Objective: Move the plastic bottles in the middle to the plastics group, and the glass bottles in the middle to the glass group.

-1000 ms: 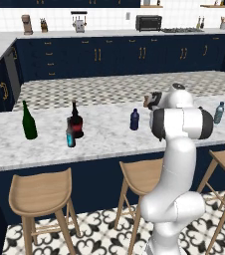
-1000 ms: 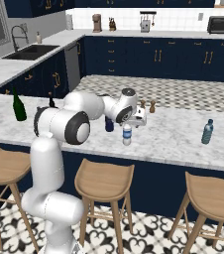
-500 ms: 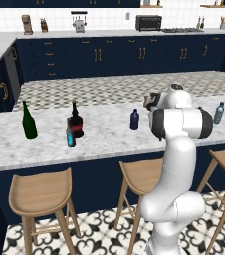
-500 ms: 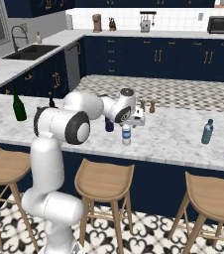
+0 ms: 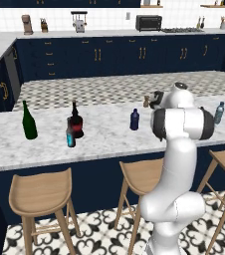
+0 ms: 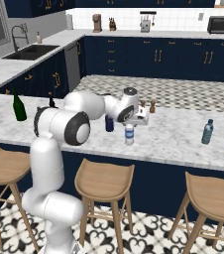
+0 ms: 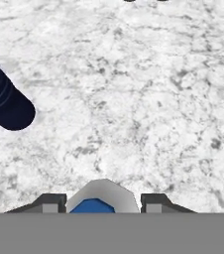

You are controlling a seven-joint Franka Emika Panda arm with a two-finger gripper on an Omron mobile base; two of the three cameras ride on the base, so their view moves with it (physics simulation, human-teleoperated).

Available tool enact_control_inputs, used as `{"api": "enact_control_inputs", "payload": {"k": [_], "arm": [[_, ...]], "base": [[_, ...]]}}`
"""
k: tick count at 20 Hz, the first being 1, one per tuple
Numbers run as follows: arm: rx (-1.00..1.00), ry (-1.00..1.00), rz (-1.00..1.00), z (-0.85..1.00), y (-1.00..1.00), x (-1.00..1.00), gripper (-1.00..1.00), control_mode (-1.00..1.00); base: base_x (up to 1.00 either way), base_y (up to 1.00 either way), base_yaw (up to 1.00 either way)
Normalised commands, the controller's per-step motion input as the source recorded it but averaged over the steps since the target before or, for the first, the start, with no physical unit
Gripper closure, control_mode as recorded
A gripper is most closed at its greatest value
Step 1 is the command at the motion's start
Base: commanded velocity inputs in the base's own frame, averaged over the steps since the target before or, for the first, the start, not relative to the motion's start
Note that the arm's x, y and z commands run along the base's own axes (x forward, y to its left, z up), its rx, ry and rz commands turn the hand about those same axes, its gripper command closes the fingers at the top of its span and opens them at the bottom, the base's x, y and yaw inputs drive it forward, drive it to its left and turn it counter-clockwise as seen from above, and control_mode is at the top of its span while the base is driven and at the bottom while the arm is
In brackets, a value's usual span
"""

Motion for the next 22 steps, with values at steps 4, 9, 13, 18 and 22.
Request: {"api": "enact_control_inputs", "payload": {"k": [4,9,13,18,22], "arm": [[0.00,-0.08,-0.01,0.31,-0.78,-0.32,1.00,-1.00],[0.00,-0.15,-0.09,0.24,-0.85,-0.26,1.00,-1.00],[0.00,-0.04,-0.20,0.15,-0.87,-0.07,1.00,-1.00],[0.00,0.00,-0.20,0.07,-0.86,0.02,1.00,-1.00],[0.00,0.00,-0.18,0.04,-0.69,0.19,1.00,-1.00]], "base": [[0.00,0.00,0.00],[0.00,0.00,0.00],[0.00,0.00,0.00],[0.00,0.00,0.00],[0.00,0.00,0.00]]}}
